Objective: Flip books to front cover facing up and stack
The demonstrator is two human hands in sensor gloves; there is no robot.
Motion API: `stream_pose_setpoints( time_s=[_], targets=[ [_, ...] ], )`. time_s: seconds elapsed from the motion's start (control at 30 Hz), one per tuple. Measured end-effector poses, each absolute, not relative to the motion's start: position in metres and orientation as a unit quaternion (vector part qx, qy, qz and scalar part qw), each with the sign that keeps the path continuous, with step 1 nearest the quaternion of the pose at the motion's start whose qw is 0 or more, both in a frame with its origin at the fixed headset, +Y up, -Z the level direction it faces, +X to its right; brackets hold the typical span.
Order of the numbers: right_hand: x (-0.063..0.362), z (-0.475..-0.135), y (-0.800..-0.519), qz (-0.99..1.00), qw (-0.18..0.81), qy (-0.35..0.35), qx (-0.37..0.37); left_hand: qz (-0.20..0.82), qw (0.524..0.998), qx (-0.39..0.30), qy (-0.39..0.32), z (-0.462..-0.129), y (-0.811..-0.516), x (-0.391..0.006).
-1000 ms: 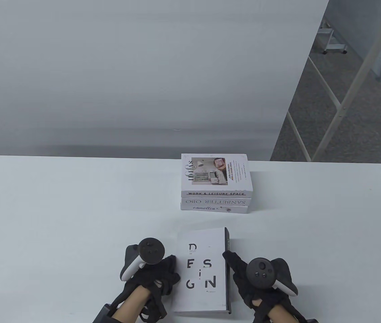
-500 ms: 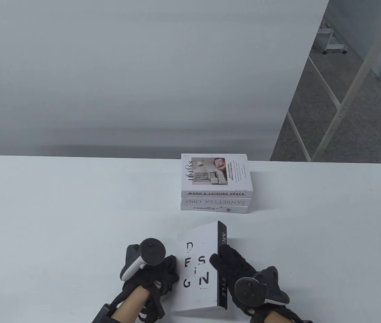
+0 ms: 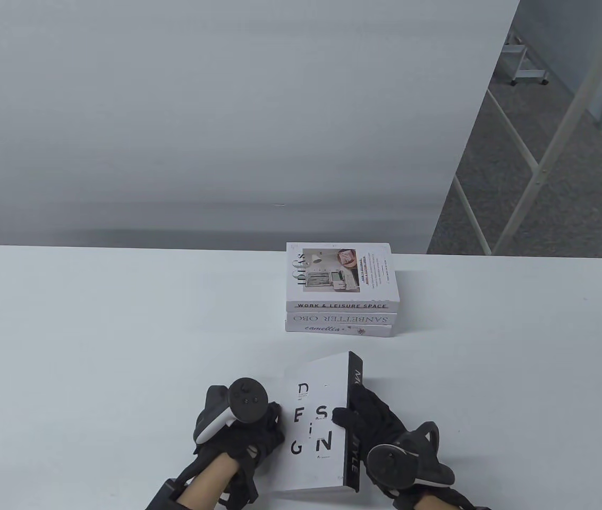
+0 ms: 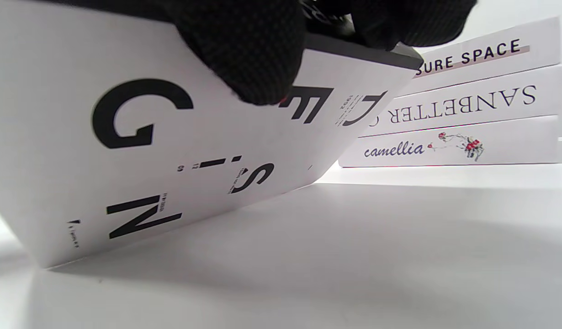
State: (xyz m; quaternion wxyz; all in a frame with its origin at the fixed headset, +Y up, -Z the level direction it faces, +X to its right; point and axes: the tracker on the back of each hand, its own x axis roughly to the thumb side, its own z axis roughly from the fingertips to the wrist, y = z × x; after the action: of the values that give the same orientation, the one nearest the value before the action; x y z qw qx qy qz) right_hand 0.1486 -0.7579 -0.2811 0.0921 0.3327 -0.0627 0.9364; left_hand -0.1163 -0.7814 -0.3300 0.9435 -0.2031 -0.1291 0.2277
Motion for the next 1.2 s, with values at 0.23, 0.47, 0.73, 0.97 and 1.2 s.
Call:
stream_pose_setpoints(
  time_s=[0.23,0.47,0.73,0.97,1.2],
  targets=[
    [0.165,-0.289,-0.755,0.942,0.146,-0.065,0.295,0.126,0.97,-0.126,-0.168,-0.328,-0.741,-0.115],
    [0.195,-0.303,-0.754,0.933,0.291,-0.037,0.21,0.089,0.982,-0.012,-0.164,-0.32,-0.684,-0.144],
    [0.217,-0.314,-0.76,0.87,0.476,0.017,0.128,-0.006,0.981,0.034,-0.189,-0.304,-0.658,-0.152],
    [0.225,-0.321,-0.758,0.816,0.569,0.041,0.092,-0.023,0.98,0.037,-0.195,-0.296,-0.644,-0.158],
    [0.22,-0.347,-0.747,0.761,0.645,0.052,0.048,-0.031,0.98,0.04,-0.192,-0.295,-0.639,-0.168]
  ],
)
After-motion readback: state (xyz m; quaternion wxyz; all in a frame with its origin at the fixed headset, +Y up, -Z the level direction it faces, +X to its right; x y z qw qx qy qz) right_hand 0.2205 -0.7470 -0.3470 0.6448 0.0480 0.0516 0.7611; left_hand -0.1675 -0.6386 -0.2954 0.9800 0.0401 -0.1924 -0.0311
